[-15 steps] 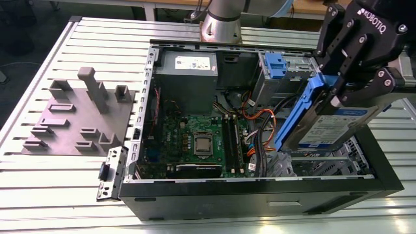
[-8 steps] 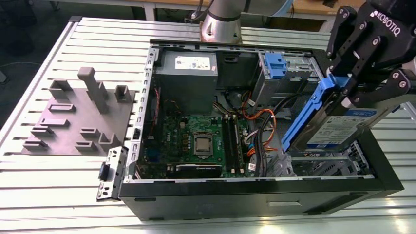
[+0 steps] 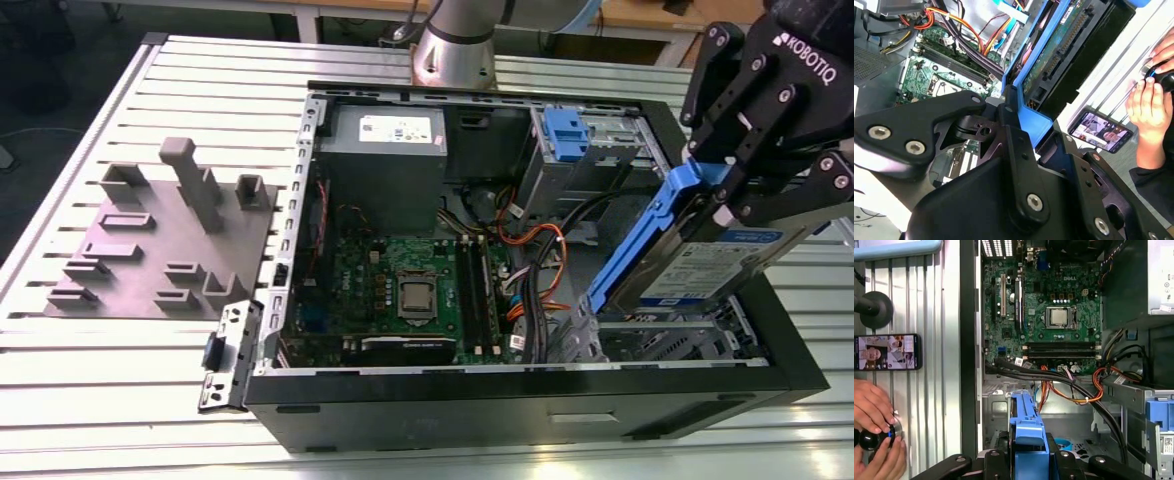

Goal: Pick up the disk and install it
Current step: 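Insert the disk into the insertion slot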

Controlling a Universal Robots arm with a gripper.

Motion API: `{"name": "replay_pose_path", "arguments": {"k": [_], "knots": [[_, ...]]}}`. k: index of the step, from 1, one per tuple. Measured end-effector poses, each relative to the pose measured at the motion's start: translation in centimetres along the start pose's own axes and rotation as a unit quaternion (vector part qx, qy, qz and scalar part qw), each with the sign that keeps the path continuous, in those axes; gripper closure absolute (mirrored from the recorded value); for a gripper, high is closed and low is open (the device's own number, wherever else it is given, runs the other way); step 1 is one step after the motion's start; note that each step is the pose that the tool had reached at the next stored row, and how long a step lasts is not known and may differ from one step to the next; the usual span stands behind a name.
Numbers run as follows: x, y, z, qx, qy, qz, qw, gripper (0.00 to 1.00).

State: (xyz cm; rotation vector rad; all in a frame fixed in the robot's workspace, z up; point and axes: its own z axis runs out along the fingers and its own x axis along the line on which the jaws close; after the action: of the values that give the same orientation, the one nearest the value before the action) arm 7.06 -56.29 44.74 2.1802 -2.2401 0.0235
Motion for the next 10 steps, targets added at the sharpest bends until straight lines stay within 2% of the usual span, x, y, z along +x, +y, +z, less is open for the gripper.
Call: {"name": "replay_pose_path", "arguments": {"k": [5, 10], "knots": [[-0.01, -0.11, 0.38, 0.0002, 0.0000, -0.009, 0.99996, 0.64], [-0.03, -0.41, 0.75, 0.0003, 0.0000, -0.010, 0.99995, 0.64]]}}
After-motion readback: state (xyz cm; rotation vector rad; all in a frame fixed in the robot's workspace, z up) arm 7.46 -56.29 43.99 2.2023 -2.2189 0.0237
